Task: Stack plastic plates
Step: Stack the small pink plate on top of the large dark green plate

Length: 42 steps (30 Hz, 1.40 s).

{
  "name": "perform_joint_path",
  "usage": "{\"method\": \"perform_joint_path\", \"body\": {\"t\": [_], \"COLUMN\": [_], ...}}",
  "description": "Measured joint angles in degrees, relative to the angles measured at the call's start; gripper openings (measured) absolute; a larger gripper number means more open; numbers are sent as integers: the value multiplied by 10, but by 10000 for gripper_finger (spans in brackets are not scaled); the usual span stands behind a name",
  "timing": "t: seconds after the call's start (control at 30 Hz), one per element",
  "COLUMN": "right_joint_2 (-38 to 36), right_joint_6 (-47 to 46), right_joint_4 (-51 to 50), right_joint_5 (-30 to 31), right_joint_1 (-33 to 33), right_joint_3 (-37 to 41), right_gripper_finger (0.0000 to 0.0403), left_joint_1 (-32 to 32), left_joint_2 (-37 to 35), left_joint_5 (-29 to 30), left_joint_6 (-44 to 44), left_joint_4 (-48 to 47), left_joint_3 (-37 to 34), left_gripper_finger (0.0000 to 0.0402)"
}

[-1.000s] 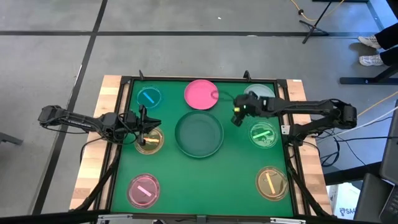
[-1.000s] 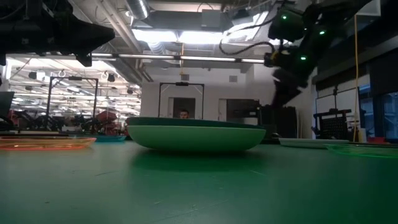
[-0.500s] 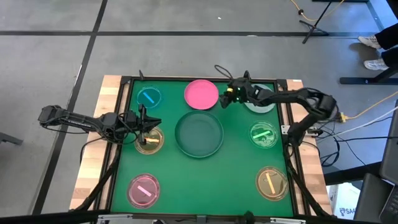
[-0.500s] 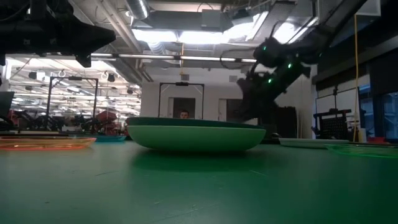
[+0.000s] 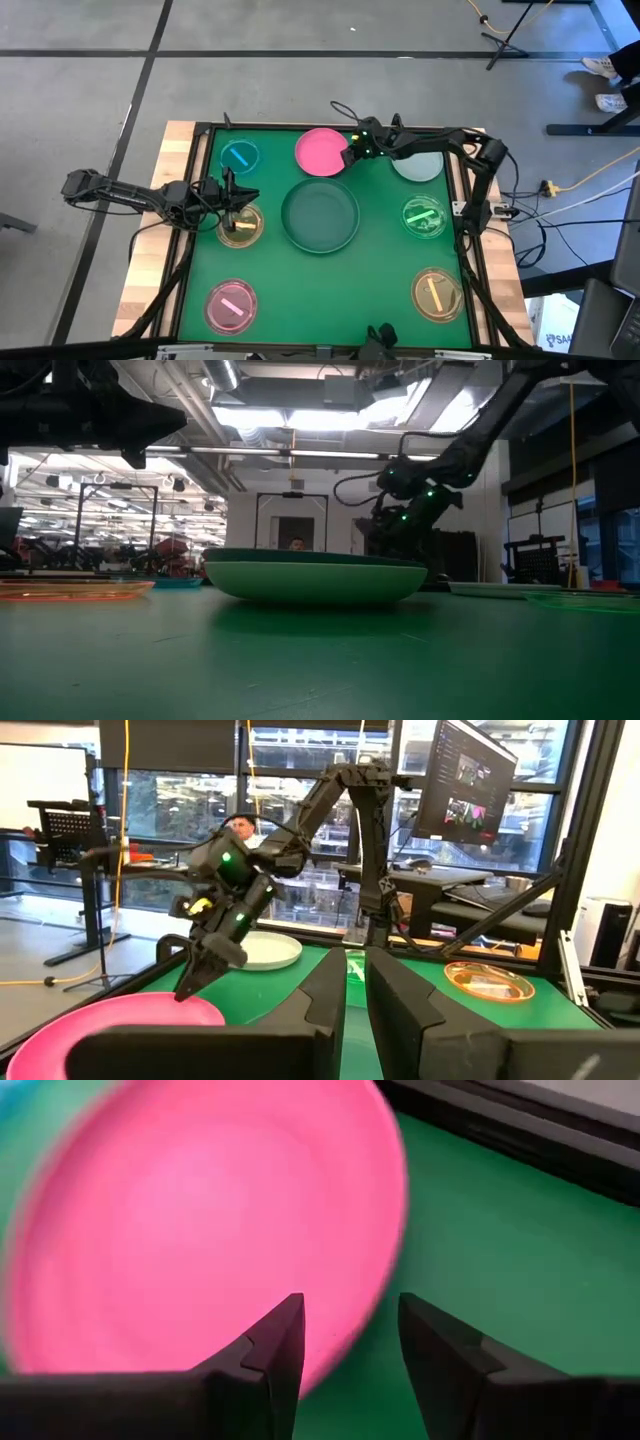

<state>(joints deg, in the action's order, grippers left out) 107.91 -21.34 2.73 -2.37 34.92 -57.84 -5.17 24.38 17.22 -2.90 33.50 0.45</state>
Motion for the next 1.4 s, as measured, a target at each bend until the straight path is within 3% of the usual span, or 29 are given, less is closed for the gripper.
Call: {"method": "perform_joint_path", "body": {"t": [0.33, 0.97, 1.4], "right_joint_2": [18, 20, -6], "right_joint_6": [23, 59, 69], "right_joint_4": [-29, -26, -22], "right_joint_5": [9, 33, 80], "right_joint_1": [0, 0, 0], "right_joint_3": [-26, -26, -25], "right_gripper_finger": [147, 5, 3], "left_joint_1": [0, 0, 0], "left_joint_2": [0, 0, 0], "left_joint_5": [0, -2, -2], "left_joint_6": [0, 0, -15], "left_joint_4": [0, 0, 2], "left_joint_3": [0, 0, 0], "left_gripper_finger": [34, 34, 34]}}
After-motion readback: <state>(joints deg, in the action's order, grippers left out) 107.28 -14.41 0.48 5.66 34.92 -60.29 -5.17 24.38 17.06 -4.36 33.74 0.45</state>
